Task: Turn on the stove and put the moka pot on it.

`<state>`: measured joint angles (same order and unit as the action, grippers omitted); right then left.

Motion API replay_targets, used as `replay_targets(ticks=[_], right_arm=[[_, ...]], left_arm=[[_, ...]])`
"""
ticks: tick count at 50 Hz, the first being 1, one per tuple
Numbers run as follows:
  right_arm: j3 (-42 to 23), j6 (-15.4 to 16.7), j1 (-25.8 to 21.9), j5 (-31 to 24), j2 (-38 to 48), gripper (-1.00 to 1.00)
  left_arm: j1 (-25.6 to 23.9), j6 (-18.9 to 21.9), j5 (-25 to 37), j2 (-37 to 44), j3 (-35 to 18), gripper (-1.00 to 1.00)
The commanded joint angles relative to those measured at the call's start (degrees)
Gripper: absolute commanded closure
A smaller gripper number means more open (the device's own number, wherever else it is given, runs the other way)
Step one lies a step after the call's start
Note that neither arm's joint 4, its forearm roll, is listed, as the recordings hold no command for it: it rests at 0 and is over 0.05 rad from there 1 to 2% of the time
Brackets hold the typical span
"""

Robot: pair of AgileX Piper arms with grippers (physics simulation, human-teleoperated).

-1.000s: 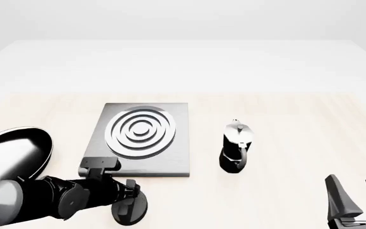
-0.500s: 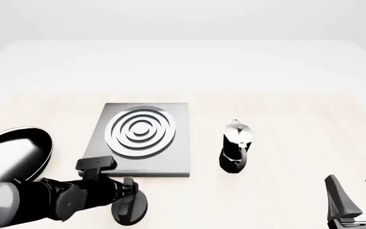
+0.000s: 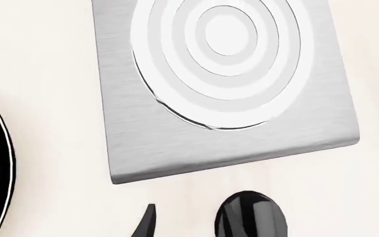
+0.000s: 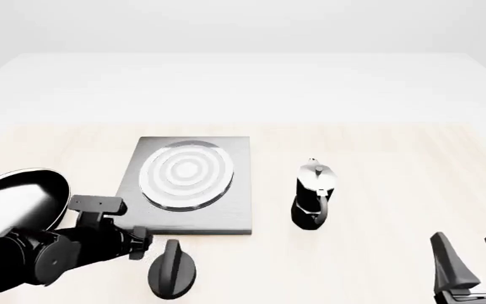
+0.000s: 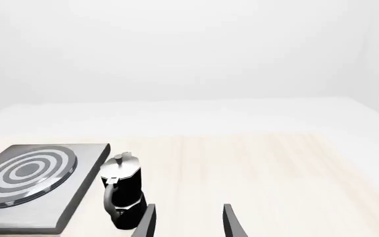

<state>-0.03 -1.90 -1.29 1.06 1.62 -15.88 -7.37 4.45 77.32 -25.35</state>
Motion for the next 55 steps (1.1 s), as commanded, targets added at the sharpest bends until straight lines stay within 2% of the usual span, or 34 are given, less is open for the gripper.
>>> replay_targets(ticks=[1, 3, 4, 5, 6, 7, 8, 10, 11, 13, 14, 18, 19, 21, 22, 23, 26, 29, 30, 32, 33, 34, 36, 37, 39, 40, 42, 43, 44, 46, 48, 55], right_arm=[[-0.1, 1.8, -0.7, 1.4, 1.7, -1.00], [-0.7, 3.9, -2.7, 2.8, 4.4, -1.00], [-1.9, 5.4, -3.4, 1.9, 4.4, -1.00], [-2.4, 5.4, -3.4, 1.0, 3.5, -1.00], [-3.3, 4.4, -3.4, 0.6, 4.1, -1.00], [-4.3, 4.2, -4.1, 0.6, 5.5, -1.00], [-6.0, 3.4, -5.2, 0.3, 7.3, -1.00], [-7.6, 3.0, -6.1, 0.4, 9.8, -1.00], [-8.5, 3.2, -7.3, 2.1, 15.1, -1.00], [-10.1, 3.7, -8.3, 2.7, 19.3, -1.00], [-10.7, 4.3, -10.0, 3.3, 22.6, -1.00], [-14.7, 3.8, -12.7, -0.3, 25.4, -1.00], [-15.2, 3.8, -12.9, -0.9, 24.5, -1.00], [-17.4, 4.0, -12.4, -3.0, 24.7, -1.00], [-19.0, 3.7, -12.5, -4.2, 25.0, -1.00], [-19.3, 3.3, -12.6, -4.5, 25.1, -1.00], [-21.4, 2.0, -13.9, -6.0, 26.4, -1.00], [-22.6, 2.1, -14.1, -6.6, 27.7, -1.00], [-23.8, 0.7, -14.7, -7.4, 28.1, -1.00], [-24.6, 0.9, -15.0, -7.9, 28.9, -1.00], [-25.2, 0.6, -15.3, -8.2, 29.3, -1.00], [-25.9, 0.0, -15.5, -8.4, 29.9, -1.00], [-26.6, -0.3, -15.9, -8.6, 30.9, -1.00], [-26.9, -0.9, -16.2, -8.5, 31.6, -1.00], [-27.2, -2.9, -17.3, -7.9, 33.3, -1.00], [-27.4, -3.8, -17.4, -7.3, 34.5, -1.00], [-27.4, -4.8, -17.2, -6.6, 36.2, -1.00], [-27.4, -5.7, -17.1, -6.2, 37.2, -1.00], [-27.5, -7.3, -17.3, -5.9, 37.7, -1.00], [-27.9, -7.3, -17.6, -5.8, 39.2, -1.00], [-28.2, -7.5, -17.9, -5.5, 40.2, -1.00], [-28.6, -7.2, -18.8, -4.1, 43.5, -1.00]], left_arm=[[3.8, 5.4, 4.1, -8.3, -2.2, -1.00], [3.5, 4.6, 5.0, -11.8, -3.0, -1.00], [4.0, 7.3, 4.6, -15.3, -2.8, -1.00], [3.9, 7.5, 4.4, -16.5, -2.6, -1.00], [3.2, 4.8, 4.2, -16.5, -2.3, -1.00], [3.1, 3.8, 3.5, -16.9, -1.6, -1.00], [2.4, 4.8, 2.3, -20.3, -0.4, -1.00], [0.5, 1.4, 1.8, -23.3, 0.6, -1.00], [-0.2, 0.8, 1.4, -25.1, 1.7, -1.00], [1.0, 1.2, 0.0, -27.7, 3.2, -1.00], [1.0, -0.1, -1.0, -28.2, 4.4, -1.00], [4.1, 1.6, -5.7, -30.6, 9.0, -1.00], [4.4, 1.3, -6.4, -29.7, 9.4, -1.00], [4.2, -1.9, -8.1, -30.2, 10.9, -1.00], [4.5, -2.0, -8.0, -33.9, 11.6, -1.00], [4.7, -1.9, -7.8, -35.1, 11.8, -1.00], [6.1, 1.8, -7.8, -44.3, 14.3, -1.00], [7.4, 1.5, -9.4, -45.8, 16.3, -1.00], [8.3, 2.9, -8.5, -50.2, 17.0, -1.00], [9.0, 4.0, -8.4, -52.6, 17.8, -1.00], [9.6, 4.2, -7.5, -55.8, 18.2, -1.00], [9.4, 2.2, -6.9, -57.5, 18.5, -1.00], [10.1, 5.8, -5.8, -63.0, 19.7, -1.00], [10.7, 6.9, -3.3, -68.3, 20.0, -1.00], [10.7, 5.1, -1.3, -72.2, 20.6, -1.00], [13.3, 6.2, -1.3, -74.1, 21.8, -1.00], [13.4, 4.0, -1.4, -74.9, 22.6, -1.00], [14.6, 6.2, -0.7, -77.0, 23.0, -1.00], [13.9, 4.7, -1.2, -77.1, 22.7, -1.00], [13.9, 6.0, -2.0, -77.3, 21.9, -1.00], [14.2, 4.9, -1.8, -77.2, 21.8, -1.00], [14.1, 5.1, -2.7, -77.3, 22.6, -1.00]])
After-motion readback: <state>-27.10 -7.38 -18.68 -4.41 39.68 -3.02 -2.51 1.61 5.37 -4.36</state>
